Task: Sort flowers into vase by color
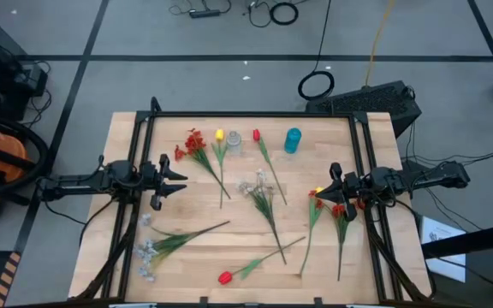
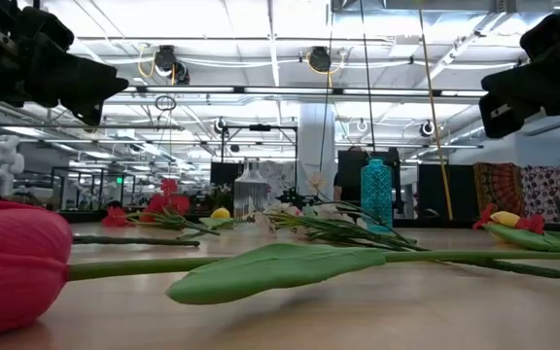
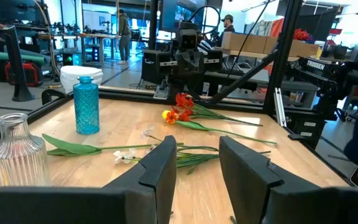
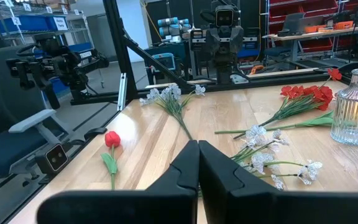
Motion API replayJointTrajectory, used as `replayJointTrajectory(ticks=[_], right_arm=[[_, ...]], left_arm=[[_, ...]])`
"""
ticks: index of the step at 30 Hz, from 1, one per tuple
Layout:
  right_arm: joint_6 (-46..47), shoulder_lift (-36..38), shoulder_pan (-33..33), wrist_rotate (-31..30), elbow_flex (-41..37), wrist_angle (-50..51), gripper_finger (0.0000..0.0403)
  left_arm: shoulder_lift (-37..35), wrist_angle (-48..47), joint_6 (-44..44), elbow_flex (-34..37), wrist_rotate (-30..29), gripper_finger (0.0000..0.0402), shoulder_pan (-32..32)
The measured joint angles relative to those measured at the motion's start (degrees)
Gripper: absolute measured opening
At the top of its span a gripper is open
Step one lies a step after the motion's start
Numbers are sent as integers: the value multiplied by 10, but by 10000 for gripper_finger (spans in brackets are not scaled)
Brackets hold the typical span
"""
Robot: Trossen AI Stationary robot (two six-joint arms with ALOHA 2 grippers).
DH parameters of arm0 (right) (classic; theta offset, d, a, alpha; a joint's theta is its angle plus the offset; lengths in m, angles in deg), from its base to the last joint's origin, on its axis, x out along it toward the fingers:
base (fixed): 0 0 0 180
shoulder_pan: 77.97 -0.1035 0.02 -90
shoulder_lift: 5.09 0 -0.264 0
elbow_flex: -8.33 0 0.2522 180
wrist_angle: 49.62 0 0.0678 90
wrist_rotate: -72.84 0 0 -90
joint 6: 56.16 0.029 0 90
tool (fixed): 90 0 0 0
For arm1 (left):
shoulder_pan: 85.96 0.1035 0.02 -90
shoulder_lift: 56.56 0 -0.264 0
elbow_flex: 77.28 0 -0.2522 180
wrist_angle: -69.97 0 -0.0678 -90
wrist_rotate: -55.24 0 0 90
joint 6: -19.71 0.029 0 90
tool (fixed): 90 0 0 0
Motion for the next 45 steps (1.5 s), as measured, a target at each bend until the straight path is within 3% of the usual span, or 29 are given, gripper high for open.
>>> replayJointTrajectory(ticks=[2,6,9,35,45], right_arm=[[5,0,0,-40,0,0,0],[49,0,1,-208,0,-11,0],[55,0,1,-266,0,-16,0],[56,0,1,-264,0,-17,0],[56,0,1,-264,0,-17,0]], left_arm=[[0,0,0,0,0,128,0],[0,0,0,0,0,128,0],[0,0,0,0,0,128,0],[0,0,0,0,0,128,0],[0,89,-17,-1,-38,128,0]])
